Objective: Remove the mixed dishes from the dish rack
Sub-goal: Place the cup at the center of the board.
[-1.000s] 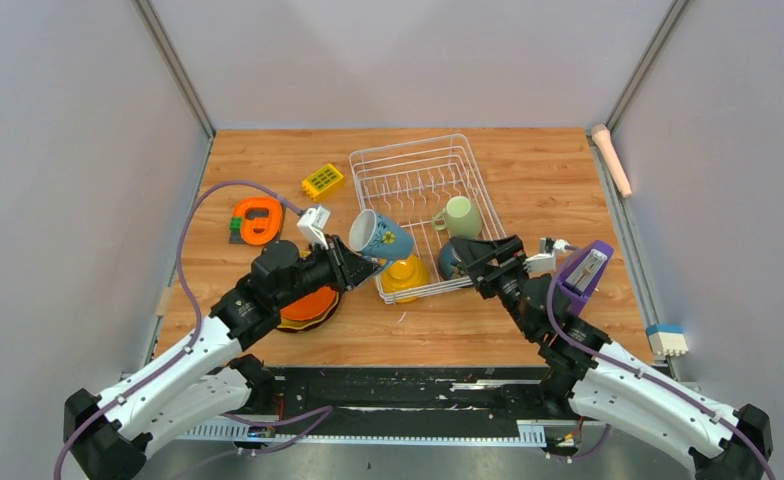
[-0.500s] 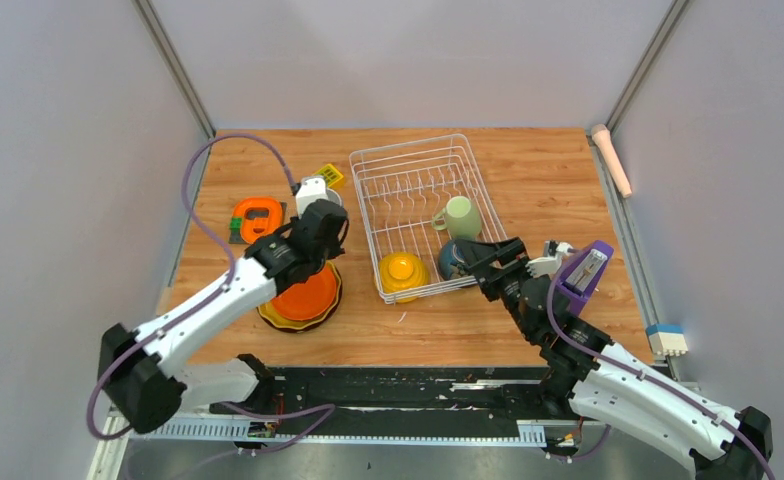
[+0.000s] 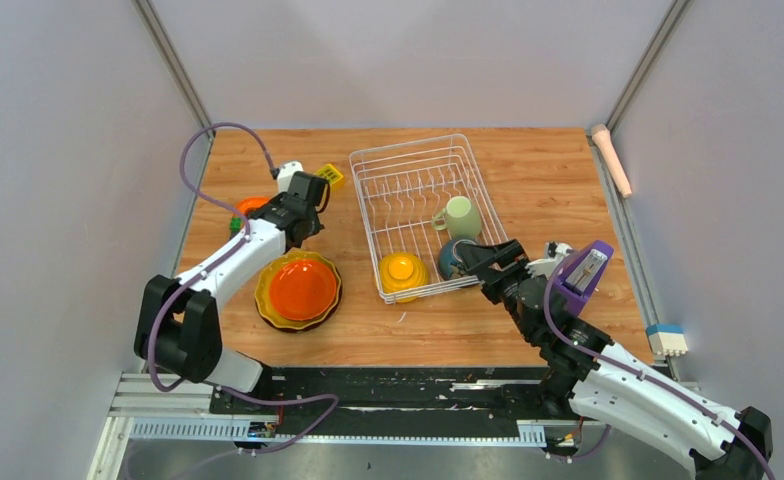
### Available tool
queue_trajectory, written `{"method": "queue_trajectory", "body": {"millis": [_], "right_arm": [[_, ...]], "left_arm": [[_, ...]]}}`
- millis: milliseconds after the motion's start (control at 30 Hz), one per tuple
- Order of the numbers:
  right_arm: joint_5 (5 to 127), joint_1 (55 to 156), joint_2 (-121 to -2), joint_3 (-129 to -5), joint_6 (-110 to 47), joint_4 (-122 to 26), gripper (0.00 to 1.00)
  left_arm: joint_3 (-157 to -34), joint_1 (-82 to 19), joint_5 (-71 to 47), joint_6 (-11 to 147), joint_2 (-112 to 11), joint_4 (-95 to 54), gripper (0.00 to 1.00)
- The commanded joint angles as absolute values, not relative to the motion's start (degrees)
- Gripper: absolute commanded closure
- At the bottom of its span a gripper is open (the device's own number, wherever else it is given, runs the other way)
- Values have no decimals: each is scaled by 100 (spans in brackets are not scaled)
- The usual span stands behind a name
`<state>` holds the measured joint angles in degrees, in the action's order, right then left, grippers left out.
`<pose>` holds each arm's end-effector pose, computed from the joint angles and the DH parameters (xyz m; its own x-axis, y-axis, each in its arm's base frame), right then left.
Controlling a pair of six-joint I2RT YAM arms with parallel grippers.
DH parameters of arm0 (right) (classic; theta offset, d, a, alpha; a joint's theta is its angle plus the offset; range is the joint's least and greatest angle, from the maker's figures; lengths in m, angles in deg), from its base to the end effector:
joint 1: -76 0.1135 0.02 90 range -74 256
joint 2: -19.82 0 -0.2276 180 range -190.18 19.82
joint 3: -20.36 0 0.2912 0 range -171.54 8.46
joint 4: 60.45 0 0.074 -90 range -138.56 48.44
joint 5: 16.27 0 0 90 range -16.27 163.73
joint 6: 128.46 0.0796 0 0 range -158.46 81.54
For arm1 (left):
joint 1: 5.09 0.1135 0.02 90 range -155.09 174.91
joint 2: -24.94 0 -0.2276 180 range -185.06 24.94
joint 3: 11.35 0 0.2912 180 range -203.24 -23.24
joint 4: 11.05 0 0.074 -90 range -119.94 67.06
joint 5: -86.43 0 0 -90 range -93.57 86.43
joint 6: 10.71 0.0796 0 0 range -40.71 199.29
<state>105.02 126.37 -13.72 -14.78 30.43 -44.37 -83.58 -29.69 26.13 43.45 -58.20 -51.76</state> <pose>0.1970 0.1730 0.2119 -0.3722 0.8004 -0.4699 0.0273 0.5155 0.8565 0.3507 -0.1172 0.1721 -0.6258 -0.2729 -0.7307 -0.3509 0.9351 -0.0487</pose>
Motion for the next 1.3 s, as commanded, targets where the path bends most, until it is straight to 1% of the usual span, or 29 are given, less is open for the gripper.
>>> {"method": "queue_trajectory", "body": {"millis": [0, 67, 233, 700, 767, 800, 833, 867, 900, 933, 967, 1033, 1067, 1100, 1133, 1167, 1233, 1267], "right_arm": [[10714, 12637, -1353, -1571, 2967, -4391, 0], [10737, 12637, -1357, -1543, 2983, -4392, 0], [10785, 12637, -1353, -1522, 2983, -4347, 0], [11008, 12637, -1314, -1480, 2957, -4233, 0], [11025, 12631, -1314, -1482, 2957, -4217, 0], [11026, 12634, -1315, -1478, 2945, -4210, 0], [11021, 12629, -1314, -1482, 2931, -4189, 0], [11025, 12638, -1314, -1483, 2924, -4187, 0], [11021, 12629, -1314, -1484, 2905, -4181, 0], [11019, 12628, -1325, -1501, 2876, -4179, 0], [11013, 12628, -1335, -1520, 2849, -4175, 0], [11005, 12628, -1369, -1540, 2807, -4167, 0], [10999, 12628, -1385, -1561, 2778, -4153, 0], [10995, 12628, -1413, -1581, 2742, -4148, 0], [10990, 12628, -1437, -1610, 2692, -4128, 0], [10987, 12632, -1469, -1640, 2659, -4096, 0], [10988, 12628, -1540, -1728, 2514, -4026, 0], [10988, 12628, -1588, -1802, 2445, -3977, 0]], "left_arm": [[-8174, -2479, 2186, 4560, -5900, -3788, 100], [-8050, -2369, 2149, 4699, -6042, -3423, 100], [-8144, -2276, 1923, 4820, -6538, -3277, 100], [-8494, -2232, 1735, 4547, -7400, -3602, 100], [-8527, -2232, 1729, 4499, -7407, -3727, 98], [-8537, -2232, 1741, 4478, -7377, -3775, 91], [-8560, -2232, 1772, 4443, -7359, -3877, 86], [-8574, -2232, 1784, 4424, -7295, -3929, 73], [-8574, -2232, 1780, 4392, -7257, -4004, 66], [-8553, -2232, 1762, 4394, -7166, -4028, 51], [-8537, -2232, 1718, 4382, -7122, -4057, 46], [-8473, -2232, 1638, 4363, -6971, -4098, 27], [-8427, -2232, 1621, 4357, -6873, -4129, 23], [-8403, -2232, 1573, 4342, -6822, -4152, 16], [-8357, -2232, 1548, 4334, -6713, -4198, 12], [-8338, -2227, 1504, 4330, -6662, -4222, 6], [-8302, -2231, 1423, 4314, -6426, -4340, 1], [-8283, -2231, 1390, 4301, -6356, -4427, 1]]}}
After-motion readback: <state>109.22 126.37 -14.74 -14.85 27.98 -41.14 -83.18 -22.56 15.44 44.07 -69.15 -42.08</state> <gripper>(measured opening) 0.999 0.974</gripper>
